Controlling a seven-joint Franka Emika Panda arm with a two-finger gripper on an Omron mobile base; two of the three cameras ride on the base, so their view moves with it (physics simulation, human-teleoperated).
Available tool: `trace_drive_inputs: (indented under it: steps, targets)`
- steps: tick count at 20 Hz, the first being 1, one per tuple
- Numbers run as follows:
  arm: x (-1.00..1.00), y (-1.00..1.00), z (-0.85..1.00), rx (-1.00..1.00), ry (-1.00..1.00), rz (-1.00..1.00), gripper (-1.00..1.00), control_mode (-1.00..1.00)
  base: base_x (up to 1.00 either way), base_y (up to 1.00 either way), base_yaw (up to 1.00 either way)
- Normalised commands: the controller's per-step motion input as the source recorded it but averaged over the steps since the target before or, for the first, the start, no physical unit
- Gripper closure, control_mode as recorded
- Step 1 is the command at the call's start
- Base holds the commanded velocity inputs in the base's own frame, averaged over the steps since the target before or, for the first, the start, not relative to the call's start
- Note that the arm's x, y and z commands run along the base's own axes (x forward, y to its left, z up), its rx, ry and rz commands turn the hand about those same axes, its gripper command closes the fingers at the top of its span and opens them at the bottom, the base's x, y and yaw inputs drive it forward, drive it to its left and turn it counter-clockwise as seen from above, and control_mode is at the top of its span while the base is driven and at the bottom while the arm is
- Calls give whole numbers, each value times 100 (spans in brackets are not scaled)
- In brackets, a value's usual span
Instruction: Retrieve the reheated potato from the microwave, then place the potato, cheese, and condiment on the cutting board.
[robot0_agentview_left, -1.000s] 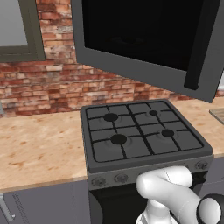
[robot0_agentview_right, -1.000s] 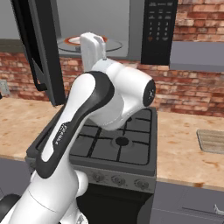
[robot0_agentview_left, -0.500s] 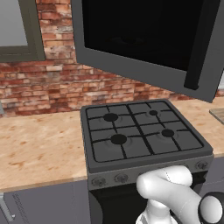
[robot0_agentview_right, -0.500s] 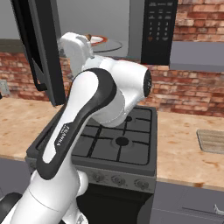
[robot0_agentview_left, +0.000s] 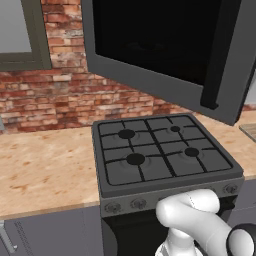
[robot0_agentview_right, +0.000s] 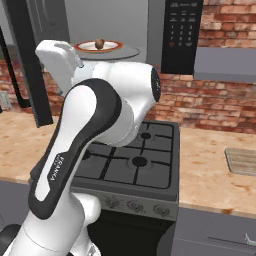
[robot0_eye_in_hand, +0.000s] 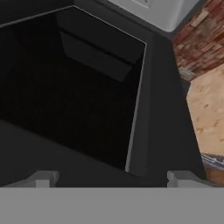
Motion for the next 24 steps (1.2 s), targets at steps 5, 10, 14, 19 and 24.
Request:
trace_drive_inputs:
  steps: [5, 10, 14, 19, 24]
  targets:
    - [-50, 55, 0, -8, -4, 6, -100, -100, 0, 0, 0]
    - [-18, 72, 0, -5, -8, 0, -100, -100, 0, 0, 0]
    - [-3, 76, 0, -2, -7, 0, -100, -100, 0, 0, 0]
    - [0, 78, 0, -1, -9, 0, -100, -100, 0, 0, 0]
    - [0, 73, 0, 0, -9, -3, -100, -100, 0, 0, 0]
